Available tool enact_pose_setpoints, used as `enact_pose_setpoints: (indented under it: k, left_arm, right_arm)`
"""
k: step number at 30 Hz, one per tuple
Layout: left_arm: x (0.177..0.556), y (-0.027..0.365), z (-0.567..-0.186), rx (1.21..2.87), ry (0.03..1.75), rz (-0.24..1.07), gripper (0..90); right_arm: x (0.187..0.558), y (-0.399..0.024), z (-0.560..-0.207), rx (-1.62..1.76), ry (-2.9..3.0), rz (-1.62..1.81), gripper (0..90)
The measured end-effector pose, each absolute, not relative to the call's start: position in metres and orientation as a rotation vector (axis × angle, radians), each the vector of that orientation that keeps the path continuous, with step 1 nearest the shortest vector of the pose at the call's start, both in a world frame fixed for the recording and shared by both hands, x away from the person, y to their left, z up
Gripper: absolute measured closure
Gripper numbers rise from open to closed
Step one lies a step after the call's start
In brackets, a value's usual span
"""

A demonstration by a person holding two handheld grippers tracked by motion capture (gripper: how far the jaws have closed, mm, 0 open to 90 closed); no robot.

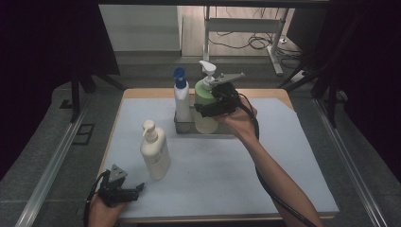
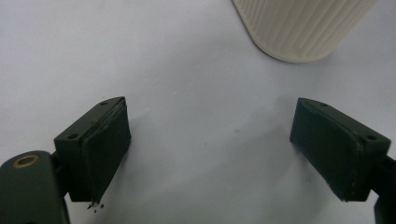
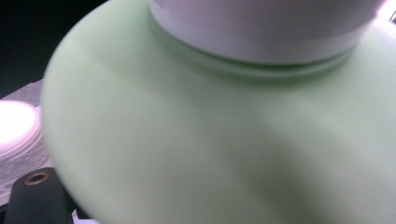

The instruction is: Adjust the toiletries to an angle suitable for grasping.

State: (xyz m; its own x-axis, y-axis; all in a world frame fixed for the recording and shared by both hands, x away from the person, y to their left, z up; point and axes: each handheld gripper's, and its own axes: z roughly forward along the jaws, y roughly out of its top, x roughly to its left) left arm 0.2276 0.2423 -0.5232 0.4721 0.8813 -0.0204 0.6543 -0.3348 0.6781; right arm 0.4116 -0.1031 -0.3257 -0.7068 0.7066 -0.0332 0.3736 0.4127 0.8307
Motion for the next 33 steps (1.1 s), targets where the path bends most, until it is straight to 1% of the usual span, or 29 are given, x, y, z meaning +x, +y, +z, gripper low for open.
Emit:
enact_pose_setpoints:
  k: [17,33]
  left_arm:
    - [0.228,0.243,-0.523,2.101,1.266,0.47,12.3]
    - [0.228,0.242,-0.523,2.1,1.267,0.469,12.3]
  right_arm:
    - [0.444,-0.107,-0.33,0.997,2.221,1.17,12.0]
    - [0.465,-0.116,-0.345,1.061,2.177,1.134,11.9]
